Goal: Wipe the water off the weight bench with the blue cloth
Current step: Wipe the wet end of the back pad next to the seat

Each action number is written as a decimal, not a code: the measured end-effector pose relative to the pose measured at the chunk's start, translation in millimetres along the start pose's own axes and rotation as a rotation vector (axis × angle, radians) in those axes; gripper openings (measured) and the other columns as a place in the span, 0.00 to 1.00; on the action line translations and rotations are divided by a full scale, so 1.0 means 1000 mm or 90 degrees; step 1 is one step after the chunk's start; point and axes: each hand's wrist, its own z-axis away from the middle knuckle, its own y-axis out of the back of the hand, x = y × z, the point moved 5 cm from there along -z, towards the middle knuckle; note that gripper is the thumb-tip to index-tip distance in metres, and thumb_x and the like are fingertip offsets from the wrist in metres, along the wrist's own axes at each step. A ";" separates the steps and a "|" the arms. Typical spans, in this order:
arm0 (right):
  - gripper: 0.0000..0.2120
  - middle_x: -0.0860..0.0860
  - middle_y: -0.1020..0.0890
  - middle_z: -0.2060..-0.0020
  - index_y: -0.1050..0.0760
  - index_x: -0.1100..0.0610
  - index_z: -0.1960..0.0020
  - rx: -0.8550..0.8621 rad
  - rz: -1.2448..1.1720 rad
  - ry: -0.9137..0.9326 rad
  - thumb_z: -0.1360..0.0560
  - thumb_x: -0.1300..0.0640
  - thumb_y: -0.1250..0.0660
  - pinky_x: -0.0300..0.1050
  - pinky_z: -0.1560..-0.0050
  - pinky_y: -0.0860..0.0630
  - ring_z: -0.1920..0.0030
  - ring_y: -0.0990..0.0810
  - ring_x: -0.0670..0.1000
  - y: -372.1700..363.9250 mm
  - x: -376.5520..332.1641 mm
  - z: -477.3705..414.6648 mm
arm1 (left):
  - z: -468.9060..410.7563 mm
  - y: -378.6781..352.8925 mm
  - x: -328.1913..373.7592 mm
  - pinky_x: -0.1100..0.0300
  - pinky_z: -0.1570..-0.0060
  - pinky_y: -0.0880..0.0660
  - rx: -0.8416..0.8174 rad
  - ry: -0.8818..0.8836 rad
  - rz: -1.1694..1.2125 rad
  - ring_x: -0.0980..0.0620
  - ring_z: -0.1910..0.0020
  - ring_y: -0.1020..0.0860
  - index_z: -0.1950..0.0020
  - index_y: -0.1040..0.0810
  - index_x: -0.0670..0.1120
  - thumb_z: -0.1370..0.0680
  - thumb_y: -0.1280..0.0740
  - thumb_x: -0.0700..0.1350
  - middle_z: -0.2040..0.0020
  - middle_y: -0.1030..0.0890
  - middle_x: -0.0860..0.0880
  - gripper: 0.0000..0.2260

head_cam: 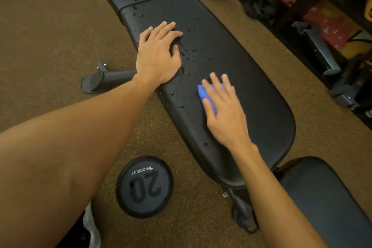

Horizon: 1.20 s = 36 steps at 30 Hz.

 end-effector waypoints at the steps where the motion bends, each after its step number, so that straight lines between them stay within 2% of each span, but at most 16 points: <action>1: 0.24 0.46 0.42 0.15 0.38 0.48 0.16 0.016 -0.009 -0.057 0.11 0.47 0.48 0.59 0.15 0.49 0.14 0.54 0.50 -0.001 0.002 -0.010 | 0.000 0.000 0.000 0.50 0.19 0.45 -0.001 0.001 0.001 0.56 0.19 0.36 0.27 0.22 0.56 0.18 0.43 0.53 0.21 0.28 0.55 0.21; 3: 0.24 0.47 0.42 0.15 0.38 0.49 0.16 0.035 -0.016 -0.099 0.11 0.48 0.49 0.60 0.15 0.51 0.14 0.54 0.52 -0.006 -0.012 -0.026 | 0.000 -0.001 -0.001 0.50 0.19 0.45 -0.002 0.001 0.002 0.56 0.19 0.36 0.27 0.22 0.56 0.18 0.43 0.53 0.21 0.27 0.55 0.21; 6: 0.24 0.50 0.40 0.15 0.37 0.53 0.16 0.019 -0.002 0.027 0.11 0.50 0.47 0.58 0.15 0.51 0.14 0.51 0.54 -0.017 -0.045 -0.023 | 0.000 -0.001 -0.001 0.51 0.19 0.45 -0.002 -0.001 0.002 0.57 0.19 0.36 0.27 0.22 0.57 0.18 0.43 0.52 0.21 0.27 0.55 0.21; 9: 0.23 0.47 0.39 0.16 0.35 0.51 0.17 -0.014 0.006 0.136 0.11 0.50 0.45 0.54 0.15 0.50 0.14 0.51 0.51 -0.014 -0.038 0.003 | 0.000 -0.001 -0.001 0.51 0.19 0.45 0.000 0.000 0.006 0.57 0.19 0.36 0.27 0.22 0.56 0.18 0.43 0.52 0.21 0.27 0.55 0.21; 11: 0.23 0.46 0.38 0.16 0.34 0.49 0.17 0.000 -0.005 0.094 0.11 0.49 0.44 0.55 0.15 0.47 0.14 0.50 0.49 -0.006 -0.015 0.004 | 0.000 -0.001 -0.001 0.51 0.19 0.46 -0.001 0.003 0.011 0.56 0.19 0.36 0.28 0.22 0.56 0.18 0.43 0.52 0.21 0.27 0.55 0.21; 13: 0.23 0.46 0.39 0.16 0.34 0.48 0.17 0.030 -0.021 -0.018 0.11 0.48 0.45 0.58 0.16 0.45 0.14 0.50 0.51 -0.002 0.000 -0.011 | -0.001 -0.001 -0.001 0.51 0.19 0.45 -0.001 0.003 0.009 0.56 0.19 0.36 0.28 0.22 0.57 0.18 0.44 0.53 0.21 0.27 0.55 0.21; 15: 0.23 0.47 0.40 0.15 0.35 0.47 0.17 0.043 -0.024 -0.089 0.11 0.47 0.47 0.59 0.15 0.48 0.14 0.51 0.52 -0.005 -0.006 -0.028 | -0.001 -0.002 -0.001 0.51 0.19 0.45 -0.002 0.003 0.009 0.56 0.19 0.36 0.28 0.22 0.57 0.18 0.44 0.53 0.21 0.27 0.55 0.21; 16: 0.23 0.47 0.40 0.15 0.36 0.48 0.17 0.042 -0.023 -0.082 0.11 0.48 0.47 0.58 0.15 0.50 0.14 0.52 0.52 -0.008 -0.016 -0.032 | 0.000 -0.002 -0.001 0.51 0.19 0.45 0.001 0.002 0.008 0.56 0.19 0.36 0.28 0.22 0.56 0.18 0.44 0.52 0.22 0.27 0.55 0.21; 19: 0.23 0.47 0.39 0.15 0.35 0.50 0.17 0.004 -0.018 0.050 0.11 0.50 0.46 0.53 0.16 0.55 0.14 0.52 0.52 -0.015 -0.043 -0.020 | 0.000 -0.002 -0.002 0.51 0.19 0.45 0.004 -0.003 0.004 0.57 0.19 0.36 0.28 0.22 0.56 0.18 0.44 0.52 0.22 0.27 0.56 0.21; 22: 0.22 0.45 0.39 0.16 0.34 0.49 0.17 -0.029 -0.010 0.148 0.11 0.50 0.44 0.53 0.15 0.52 0.14 0.52 0.49 -0.011 -0.034 0.006 | 0.000 -0.002 -0.001 0.51 0.19 0.45 0.002 -0.002 0.006 0.57 0.19 0.36 0.28 0.22 0.56 0.18 0.44 0.52 0.22 0.27 0.56 0.21; 25: 0.23 0.44 0.40 0.15 0.35 0.47 0.17 0.001 -0.018 0.035 0.11 0.47 0.46 0.59 0.15 0.46 0.14 0.53 0.49 -0.004 -0.009 -0.007 | 0.000 -0.001 -0.003 0.52 0.19 0.45 0.005 0.001 0.005 0.57 0.19 0.36 0.28 0.22 0.56 0.18 0.44 0.52 0.22 0.27 0.56 0.21; 28: 0.23 0.45 0.42 0.15 0.36 0.47 0.16 0.033 -0.022 -0.074 0.11 0.47 0.47 0.58 0.16 0.51 0.14 0.54 0.51 -0.007 -0.015 -0.032 | 0.000 -0.001 -0.002 0.52 0.19 0.45 0.003 0.001 0.001 0.57 0.19 0.36 0.28 0.22 0.56 0.18 0.44 0.52 0.22 0.27 0.55 0.21; 30: 0.23 0.47 0.40 0.15 0.36 0.50 0.16 0.021 -0.025 -0.012 0.11 0.49 0.46 0.54 0.17 0.55 0.14 0.53 0.52 -0.012 -0.035 -0.032 | 0.000 -0.001 -0.002 0.52 0.19 0.45 0.000 -0.001 0.002 0.57 0.19 0.36 0.28 0.22 0.56 0.19 0.44 0.52 0.22 0.27 0.56 0.21; 33: 0.22 0.46 0.37 0.16 0.34 0.50 0.17 -0.038 -0.030 0.155 0.11 0.51 0.44 0.49 0.15 0.57 0.14 0.52 0.50 -0.014 -0.044 -0.004 | 0.000 -0.001 -0.002 0.52 0.19 0.45 -0.002 -0.003 0.004 0.57 0.19 0.36 0.28 0.22 0.56 0.19 0.44 0.52 0.22 0.27 0.56 0.21; 35: 0.22 0.44 0.37 0.16 0.33 0.48 0.17 -0.052 -0.040 0.173 0.11 0.49 0.43 0.55 0.15 0.49 0.14 0.50 0.48 -0.008 -0.026 0.009 | 0.000 0.000 -0.002 0.52 0.19 0.45 -0.003 0.001 0.006 0.57 0.19 0.36 0.28 0.22 0.56 0.19 0.45 0.52 0.22 0.27 0.56 0.22; 36: 0.22 0.44 0.38 0.16 0.33 0.48 0.18 -0.036 -0.044 0.140 0.11 0.49 0.43 0.58 0.15 0.45 0.14 0.50 0.48 -0.003 -0.014 0.008 | 0.000 0.000 -0.002 0.52 0.19 0.46 -0.003 0.002 0.007 0.57 0.19 0.36 0.28 0.22 0.56 0.19 0.45 0.52 0.22 0.27 0.56 0.22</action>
